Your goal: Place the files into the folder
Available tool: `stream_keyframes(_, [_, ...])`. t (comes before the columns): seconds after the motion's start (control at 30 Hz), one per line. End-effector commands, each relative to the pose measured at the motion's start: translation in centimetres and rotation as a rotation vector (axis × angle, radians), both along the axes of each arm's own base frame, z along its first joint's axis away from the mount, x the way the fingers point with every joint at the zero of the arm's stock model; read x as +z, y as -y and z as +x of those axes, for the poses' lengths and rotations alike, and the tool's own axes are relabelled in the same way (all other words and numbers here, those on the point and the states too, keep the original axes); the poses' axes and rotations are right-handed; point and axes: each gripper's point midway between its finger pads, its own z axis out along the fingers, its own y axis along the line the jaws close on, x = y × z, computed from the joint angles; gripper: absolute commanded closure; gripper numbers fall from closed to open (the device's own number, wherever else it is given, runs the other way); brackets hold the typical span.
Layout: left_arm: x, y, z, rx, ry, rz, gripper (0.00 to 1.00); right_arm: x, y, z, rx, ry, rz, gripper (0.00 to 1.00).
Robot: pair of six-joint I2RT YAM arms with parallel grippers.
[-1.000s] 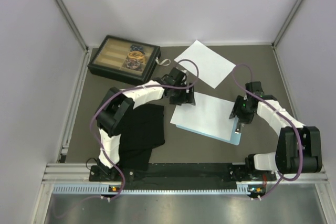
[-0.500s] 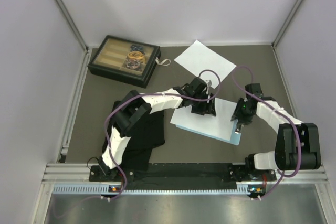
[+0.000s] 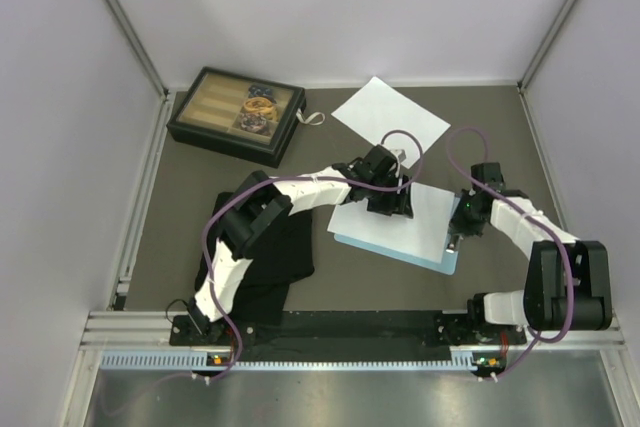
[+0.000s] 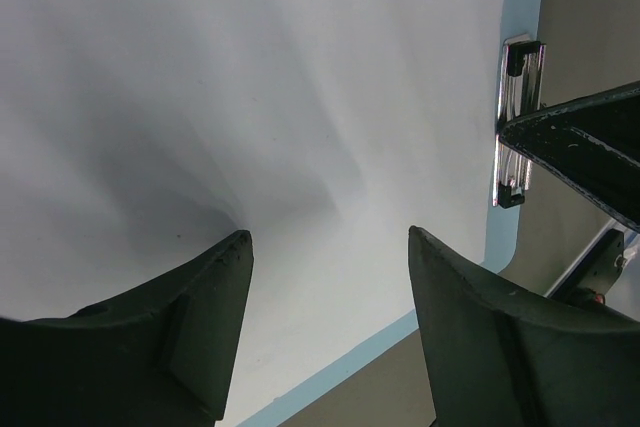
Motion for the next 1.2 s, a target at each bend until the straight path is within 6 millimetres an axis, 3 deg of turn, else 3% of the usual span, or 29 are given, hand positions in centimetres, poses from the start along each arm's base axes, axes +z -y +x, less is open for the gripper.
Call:
stream_keyframes(0.0, [-4.4, -3.5, -1.3, -0.008, -0.034, 0.159, 0.31, -1.2, -0.3, -0.1, -0.003, 0.016, 0.021, 1.0])
stream_keyframes(0.13, [-4.3, -4.1, -2.3, -0.036, -0.046, 0.164, 0.31, -0.2, -1.4, 0.5, 0.054, 0.088, 0.075, 1.0])
stream_keyframes(0.3, [-4.8, -4.9, -3.3, -0.053, -0.071, 0.173, 0.31, 1.3, -1.3, 1.0, 0.023, 0.163, 0.164, 1.0])
stream_keyframes(0.57, [-4.1, -4.6, -3.3, -0.067, -0.063, 0.157, 0.3, 2.8, -1.7, 1.5, 0.041, 0.28, 0.275, 1.0])
stream_keyframes(0.9, [-6.3, -5.5, -3.9, -0.075, -0.108, 0.191, 0.3, 6.2, -2.6, 2.4, 0.08, 0.499, 0.416, 1.0])
stream_keyframes(1.17, [-6.0, -5.3, -4.0, -0.086, -0.115, 0.183, 0.3, 8.3, -4.2, 2.7, 0.162, 0.597, 0.504, 1.0])
